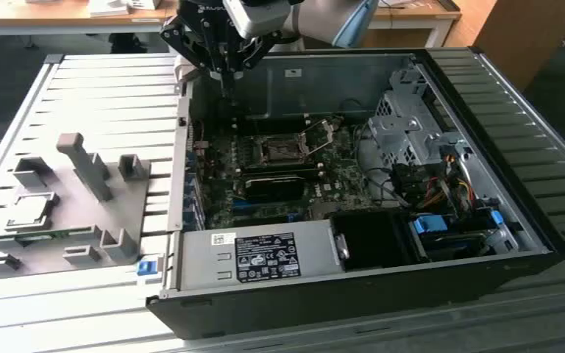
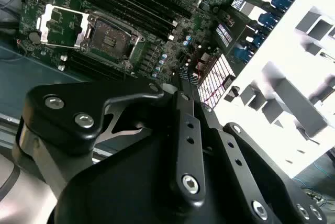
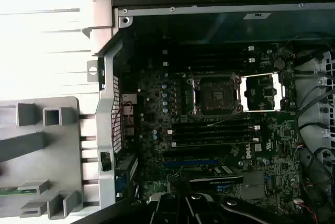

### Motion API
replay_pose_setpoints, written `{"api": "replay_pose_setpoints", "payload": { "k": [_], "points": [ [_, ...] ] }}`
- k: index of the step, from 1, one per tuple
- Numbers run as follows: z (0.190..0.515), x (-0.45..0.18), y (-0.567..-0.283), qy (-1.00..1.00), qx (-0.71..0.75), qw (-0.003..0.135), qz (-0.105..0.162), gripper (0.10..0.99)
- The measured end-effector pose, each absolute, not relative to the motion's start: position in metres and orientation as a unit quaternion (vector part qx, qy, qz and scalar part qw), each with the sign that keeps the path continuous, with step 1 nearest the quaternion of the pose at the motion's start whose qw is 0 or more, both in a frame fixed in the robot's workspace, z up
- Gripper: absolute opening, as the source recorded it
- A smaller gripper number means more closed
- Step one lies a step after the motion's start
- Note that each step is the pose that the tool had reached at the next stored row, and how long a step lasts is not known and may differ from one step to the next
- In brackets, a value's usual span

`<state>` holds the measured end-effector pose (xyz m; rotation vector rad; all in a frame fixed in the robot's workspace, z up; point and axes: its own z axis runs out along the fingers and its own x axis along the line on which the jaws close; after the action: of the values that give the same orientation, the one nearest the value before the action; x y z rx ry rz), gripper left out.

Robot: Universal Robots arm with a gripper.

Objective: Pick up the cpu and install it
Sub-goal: 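Reach for the cpu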

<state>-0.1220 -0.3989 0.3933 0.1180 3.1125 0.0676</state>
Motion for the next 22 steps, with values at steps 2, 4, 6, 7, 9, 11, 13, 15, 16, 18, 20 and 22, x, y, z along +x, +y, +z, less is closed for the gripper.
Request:
{"api": "replay_pose_setpoints", "payload": {
  "k": [2,4,6,7,9,11,13,15,16,18,20,22],
  "points": [
    [0.393,-0.122,-0.399,0.999,0.038,0.013,0.022,0.106],
    [0.393,-0.122,-0.399,0.999,0.038,0.013,0.022,0.106],
    [0.393,-0.122,-0.399,0.999,0.038,0.013,0.022,0.106],
    [0.393,-0.123,-0.399,0.999,0.038,0.013,0.022,0.106],
    [0.393,-0.123,-0.399,0.999,0.038,0.013,0.022,0.106],
    [0.393,-0.125,-0.399,0.999,0.038,0.013,0.022,0.106],
    [0.393,-0.127,-0.399,0.999,0.038,0.013,0.022,0.106],
    [0.393,-0.128,-0.399,0.999,0.038,0.013,0.022,0.106],
    [0.393,-0.129,-0.399,0.999,0.038,0.013,0.022,0.106],
    [0.393,-0.131,-0.399,0.999,0.038,0.013,0.022,0.106],
    [0.393,-0.132,-0.399,0.999,0.038,0.013,0.022,0.106],
    [0.392,-0.134,-0.399,0.999,0.038,0.013,0.022,0.106]
  ]
}}
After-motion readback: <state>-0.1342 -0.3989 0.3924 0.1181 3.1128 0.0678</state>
